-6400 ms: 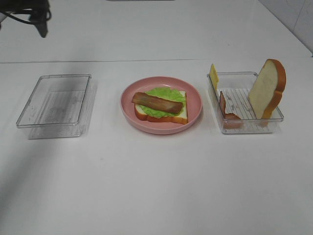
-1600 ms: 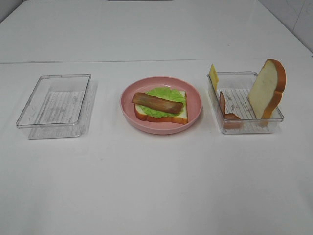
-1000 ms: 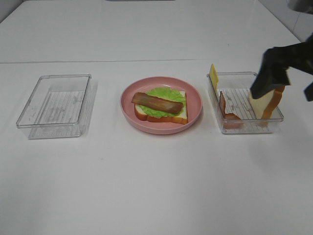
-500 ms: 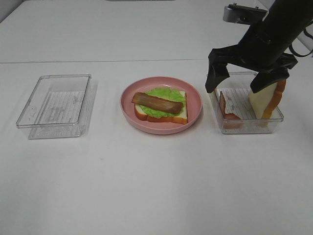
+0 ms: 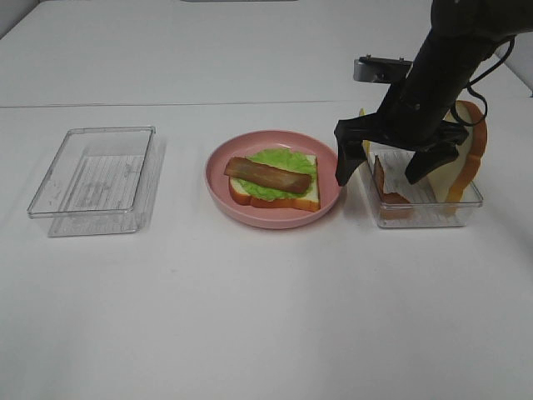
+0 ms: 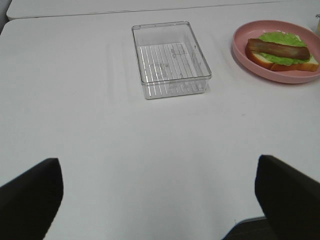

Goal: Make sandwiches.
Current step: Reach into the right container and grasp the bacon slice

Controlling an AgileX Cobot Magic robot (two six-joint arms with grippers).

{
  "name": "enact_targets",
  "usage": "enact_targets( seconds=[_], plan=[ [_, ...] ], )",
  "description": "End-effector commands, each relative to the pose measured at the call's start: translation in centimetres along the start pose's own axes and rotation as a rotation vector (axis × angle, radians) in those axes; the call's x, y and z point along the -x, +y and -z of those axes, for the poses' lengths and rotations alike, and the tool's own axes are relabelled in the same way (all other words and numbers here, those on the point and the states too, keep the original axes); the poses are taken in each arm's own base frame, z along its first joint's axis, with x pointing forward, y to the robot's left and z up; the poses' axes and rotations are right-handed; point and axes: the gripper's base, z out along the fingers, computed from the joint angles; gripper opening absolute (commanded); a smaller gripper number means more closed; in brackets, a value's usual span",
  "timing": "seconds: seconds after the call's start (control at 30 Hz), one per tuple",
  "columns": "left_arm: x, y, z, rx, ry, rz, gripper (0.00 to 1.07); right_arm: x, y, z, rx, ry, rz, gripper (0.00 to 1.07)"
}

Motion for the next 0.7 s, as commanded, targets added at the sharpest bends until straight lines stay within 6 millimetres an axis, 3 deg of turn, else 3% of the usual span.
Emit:
enact_targets(
  seconds=[0.03,0.13,0.2,0.23,0.3,0.33,0.37,0.47,0.7],
  plan=[
    [-0.08,-0.01,0.23,-0.001,-0.023,0.004,1.01,0.13,-0.18,-0.44,-0.018,0.010,0.020,0.97],
    [-0.08,-0.01,0.23,-0.001,-0.023,0.004,1.01,0.07,-0.30,-0.59,-0.029,0.020,0.027,0.92],
    [-0.08,-0.01,0.23,-0.001,-0.023,0.004,1.01,0.09,-0.25,-0.58,-0.024,0.019,0.023,0.77],
    [-0.08,-0.01,0.23,-0.001,-0.023,0.004,1.01,0.09,-0.25,-0.58,-0.024,0.019,0.023,0.77],
    [-0.08,-0.01,0.23,-0.001,-0.023,0.004,1.01,0.09,-0.24,-0.58,-0.023,0.019,0.009,0.58],
    [-0.08,-0.01,0.23,-0.001,-0.023,0.004,1.01,0.09,-0.24,-0.58,-0.023,0.019,0.009,0.58],
    [-0.08,-0.01,0.23,-0.001,-0.023,0.004,1.01,0.10,-0.24,-0.58,-0.023,0.018,-0.008,0.49],
    [-0.08,0.00,0.23,-0.001,-0.023,0.003,1.01,0.10,-0.24,-0.58,-0.023,0.018,-0.010,0.41],
    [-0.08,0.00,0.23,-0.001,-0.023,0.003,1.01,0.13,-0.23,-0.54,-0.023,0.014,-0.010,0.41]
  ],
)
